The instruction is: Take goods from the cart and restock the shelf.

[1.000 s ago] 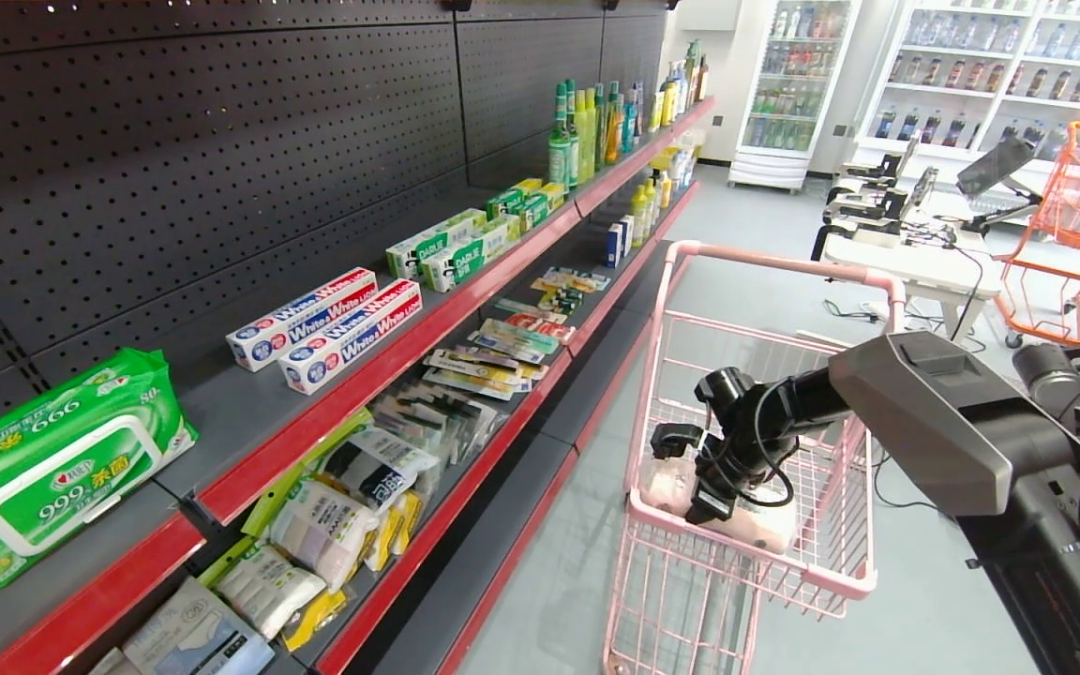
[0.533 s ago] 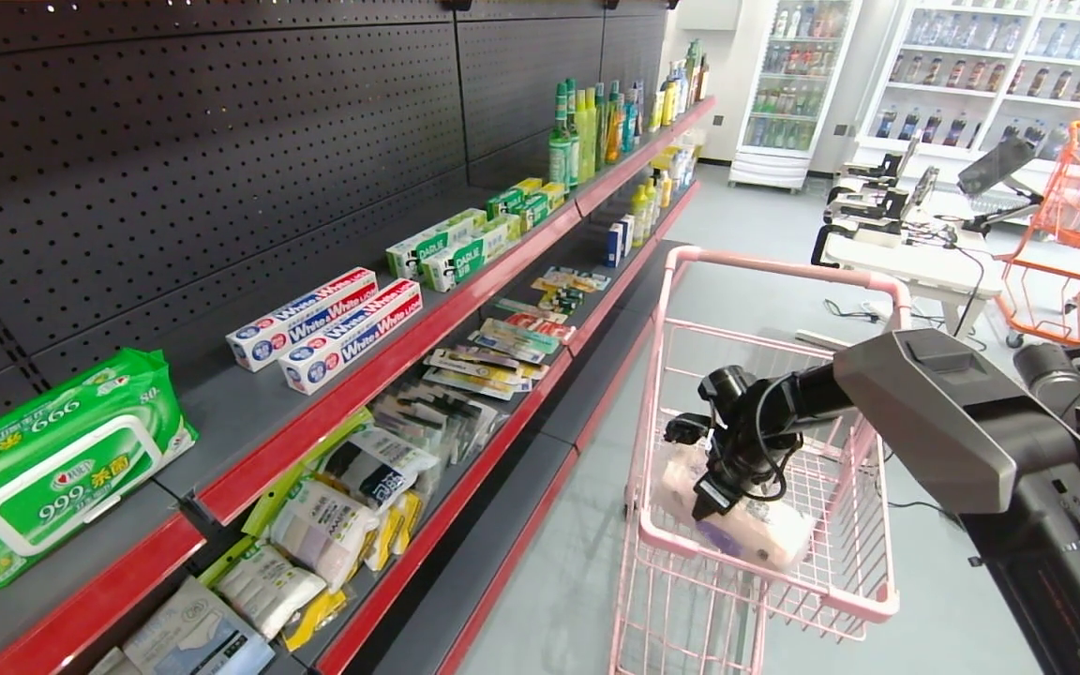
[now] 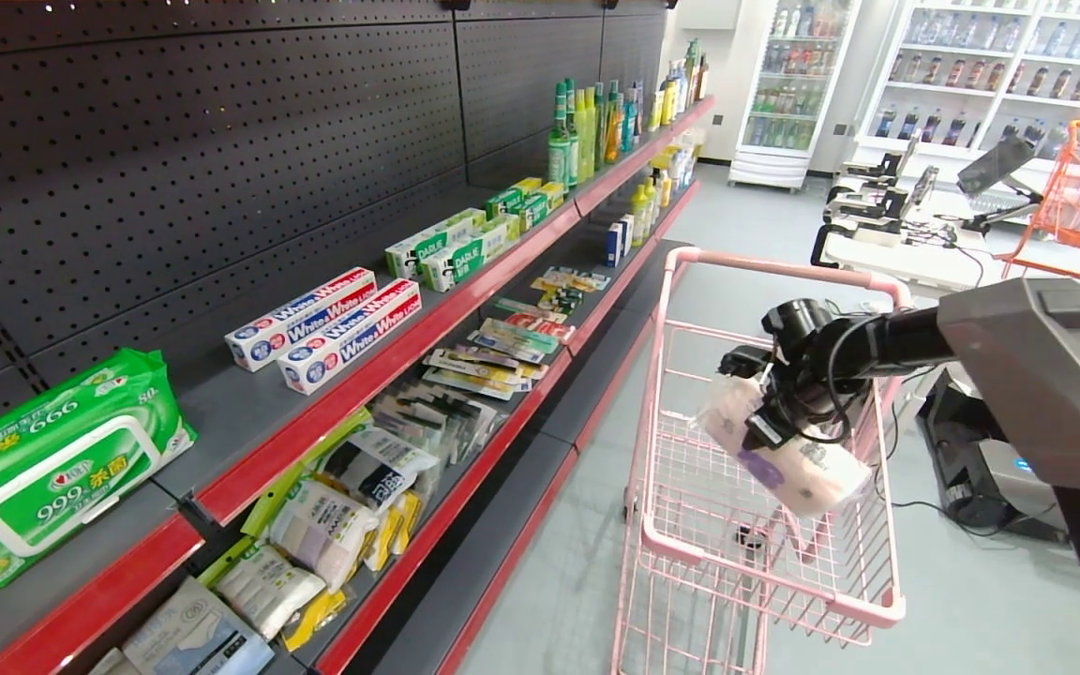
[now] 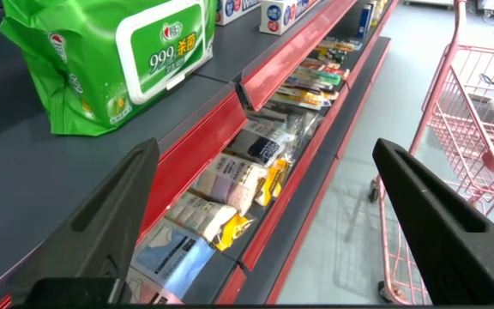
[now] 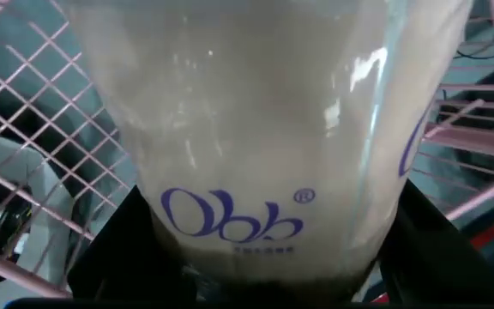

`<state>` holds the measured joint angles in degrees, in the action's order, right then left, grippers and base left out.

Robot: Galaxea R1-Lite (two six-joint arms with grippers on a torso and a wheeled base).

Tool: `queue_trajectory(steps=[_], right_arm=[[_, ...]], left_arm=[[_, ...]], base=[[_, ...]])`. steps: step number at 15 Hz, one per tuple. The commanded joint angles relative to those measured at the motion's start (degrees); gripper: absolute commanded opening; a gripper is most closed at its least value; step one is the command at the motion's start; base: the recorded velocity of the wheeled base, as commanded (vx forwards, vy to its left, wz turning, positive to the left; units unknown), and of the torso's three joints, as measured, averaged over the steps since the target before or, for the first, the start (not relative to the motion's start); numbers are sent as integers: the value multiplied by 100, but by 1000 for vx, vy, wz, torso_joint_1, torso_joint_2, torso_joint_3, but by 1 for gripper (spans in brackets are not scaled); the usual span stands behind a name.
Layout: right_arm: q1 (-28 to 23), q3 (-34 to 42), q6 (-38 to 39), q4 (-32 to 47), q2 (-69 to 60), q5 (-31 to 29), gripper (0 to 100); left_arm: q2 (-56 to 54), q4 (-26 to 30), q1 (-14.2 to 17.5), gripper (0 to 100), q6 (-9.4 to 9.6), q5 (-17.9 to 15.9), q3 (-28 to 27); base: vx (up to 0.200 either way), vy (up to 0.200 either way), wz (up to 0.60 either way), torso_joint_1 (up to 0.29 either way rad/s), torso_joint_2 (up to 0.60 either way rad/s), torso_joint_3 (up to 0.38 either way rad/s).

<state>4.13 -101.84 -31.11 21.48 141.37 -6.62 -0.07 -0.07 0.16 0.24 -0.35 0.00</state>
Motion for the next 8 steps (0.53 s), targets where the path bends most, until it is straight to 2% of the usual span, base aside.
queue_trajectory(steps=[1, 3, 6, 8], right_arm=[[-290, 59, -9, -12, -769, -50, 0], [-378, 164, 52, -241, -1297, -50, 0], [-404, 622, 272, -1085, -2378, 3, 0], [-264, 1228, 817, -1216, -3177, 12, 0]], left_arm=[[7, -1, 2, 100, 2, 0, 0], [7, -1, 2, 100, 2, 0, 0], [7, -1, 2, 100, 2, 0, 0], [7, -1, 2, 100, 2, 0, 0]], base=[[0, 0, 0, 0, 0, 0], [0, 0, 0, 0, 0, 0], [0, 0, 0, 0, 0, 0], [0, 0, 0, 0, 0, 0]])
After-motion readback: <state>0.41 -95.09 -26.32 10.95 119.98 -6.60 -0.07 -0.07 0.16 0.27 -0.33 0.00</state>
